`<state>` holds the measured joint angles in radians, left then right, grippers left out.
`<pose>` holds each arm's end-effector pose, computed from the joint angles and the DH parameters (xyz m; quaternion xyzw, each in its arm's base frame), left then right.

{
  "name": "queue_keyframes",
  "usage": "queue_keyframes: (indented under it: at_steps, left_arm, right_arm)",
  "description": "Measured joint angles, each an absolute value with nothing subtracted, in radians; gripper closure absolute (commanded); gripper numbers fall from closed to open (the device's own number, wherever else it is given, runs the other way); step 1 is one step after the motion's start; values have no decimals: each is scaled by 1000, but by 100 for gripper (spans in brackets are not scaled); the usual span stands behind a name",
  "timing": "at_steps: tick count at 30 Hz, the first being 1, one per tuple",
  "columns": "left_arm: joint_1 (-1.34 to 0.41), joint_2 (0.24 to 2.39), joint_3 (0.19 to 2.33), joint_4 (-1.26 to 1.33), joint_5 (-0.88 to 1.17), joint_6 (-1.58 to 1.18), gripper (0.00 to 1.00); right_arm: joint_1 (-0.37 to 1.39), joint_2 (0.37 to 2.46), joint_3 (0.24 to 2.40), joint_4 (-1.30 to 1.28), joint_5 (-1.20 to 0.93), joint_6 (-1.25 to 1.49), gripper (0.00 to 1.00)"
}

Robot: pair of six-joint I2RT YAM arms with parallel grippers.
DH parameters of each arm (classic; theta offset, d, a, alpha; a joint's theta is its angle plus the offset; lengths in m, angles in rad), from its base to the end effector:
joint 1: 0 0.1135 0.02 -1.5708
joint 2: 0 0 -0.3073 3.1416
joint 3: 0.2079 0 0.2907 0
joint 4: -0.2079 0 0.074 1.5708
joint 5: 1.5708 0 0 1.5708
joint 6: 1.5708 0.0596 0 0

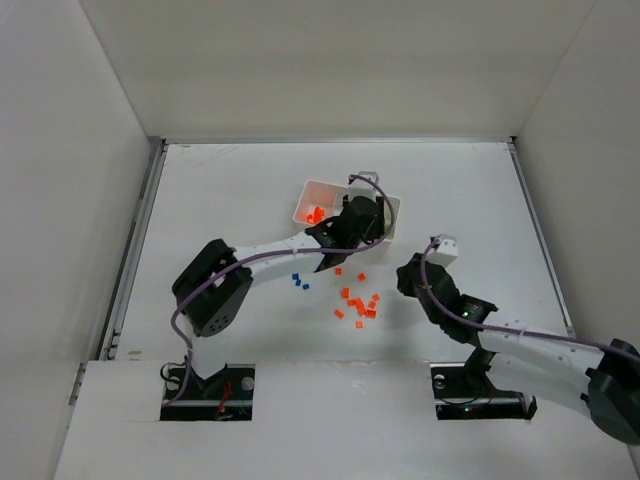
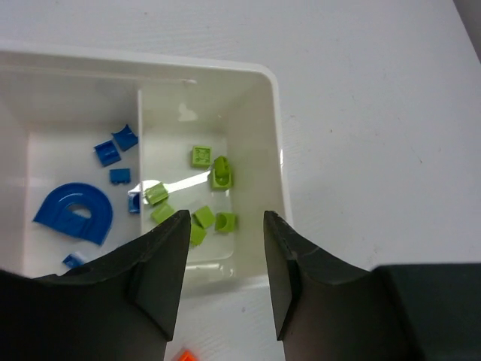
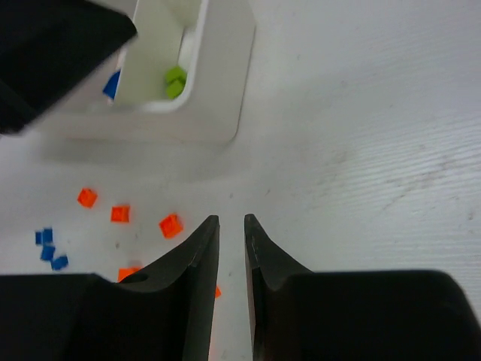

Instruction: Sort the legos into containers by color

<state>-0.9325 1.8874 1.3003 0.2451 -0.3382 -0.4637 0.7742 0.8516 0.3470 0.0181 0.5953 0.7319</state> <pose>0.3188 -0.3965 0.2542 0.0927 0.8060 -0.2599 0.5237 0.1696 0.1191 0.2020 0.1340 0.8220 0.1541 0.5317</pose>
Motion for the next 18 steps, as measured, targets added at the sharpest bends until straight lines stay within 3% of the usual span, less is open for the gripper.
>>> queue_keyframes:
  at_steps: [5, 11, 18]
  left_arm:
    - [-894, 1676, 1122, 281, -350, -472, 59]
    - [-813, 1418, 855, 325, -377, -509, 59]
    - [-690, 1157, 566, 286, -400, -578, 60]
  right_arm:
    - [960, 1090, 427, 52, 576, 657, 69]
    - [1118, 1396, 605, 159, 551, 598, 53]
    - [1147, 1657, 749, 222, 480, 572, 52]
